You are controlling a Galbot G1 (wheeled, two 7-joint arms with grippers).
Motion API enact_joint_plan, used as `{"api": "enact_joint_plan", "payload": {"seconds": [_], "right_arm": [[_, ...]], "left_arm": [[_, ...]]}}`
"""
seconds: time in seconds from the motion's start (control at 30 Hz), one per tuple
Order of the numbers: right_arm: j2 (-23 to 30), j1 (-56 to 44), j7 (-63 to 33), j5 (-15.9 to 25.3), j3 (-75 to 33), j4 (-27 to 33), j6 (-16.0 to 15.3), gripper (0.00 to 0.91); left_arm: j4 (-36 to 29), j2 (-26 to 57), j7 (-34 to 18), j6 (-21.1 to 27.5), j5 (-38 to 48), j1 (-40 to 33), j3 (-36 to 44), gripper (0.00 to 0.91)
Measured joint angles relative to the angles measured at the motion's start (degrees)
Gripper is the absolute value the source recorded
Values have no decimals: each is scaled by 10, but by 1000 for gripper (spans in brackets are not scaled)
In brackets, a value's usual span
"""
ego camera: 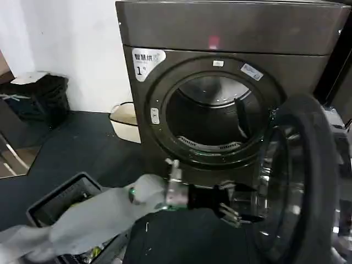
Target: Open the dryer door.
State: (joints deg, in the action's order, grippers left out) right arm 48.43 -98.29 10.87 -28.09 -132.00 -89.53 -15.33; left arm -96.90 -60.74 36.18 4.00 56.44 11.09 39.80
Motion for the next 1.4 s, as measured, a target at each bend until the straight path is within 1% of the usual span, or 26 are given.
{"api": "enact_joint_plan", "payload": {"seconds": [0.07,0.4,0.63,0.67,0.87,1.0,1.13,1.27,1.4], "right_arm": [[-2,-3,11,-2,-11,5,6,907],[-3,1,10,-1,-24,5,2,907],[-3,1,7,0,-41,15,-1,907],[-3,0,7,0,-43,16,-1,907],[-1,-10,6,-1,-55,17,1,907],[-2,-11,7,-1,-55,16,1,907],[-5,-9,7,-2,-52,10,1,907],[-9,-8,7,-1,-53,9,1,907],[-10,-2,5,16,-54,11,1,907]], "left_arm": [[20,-26,0,-3,-8,-4,8,907],[125,-158,-17,-15,-37,-19,18,907],[182,-225,-41,-7,-64,-26,7,907],[190,-234,-51,-6,-66,-25,4,907],[230,-275,-69,-25,-75,-24,-14,907],[227,-273,-86,-42,-75,-17,-28,907],[206,-253,-121,-83,-64,-7,-43,907],[174,-210,-149,-116,-68,-3,-51,907],[130,-143,-160,-124,-52,-2,-52,907]]}}
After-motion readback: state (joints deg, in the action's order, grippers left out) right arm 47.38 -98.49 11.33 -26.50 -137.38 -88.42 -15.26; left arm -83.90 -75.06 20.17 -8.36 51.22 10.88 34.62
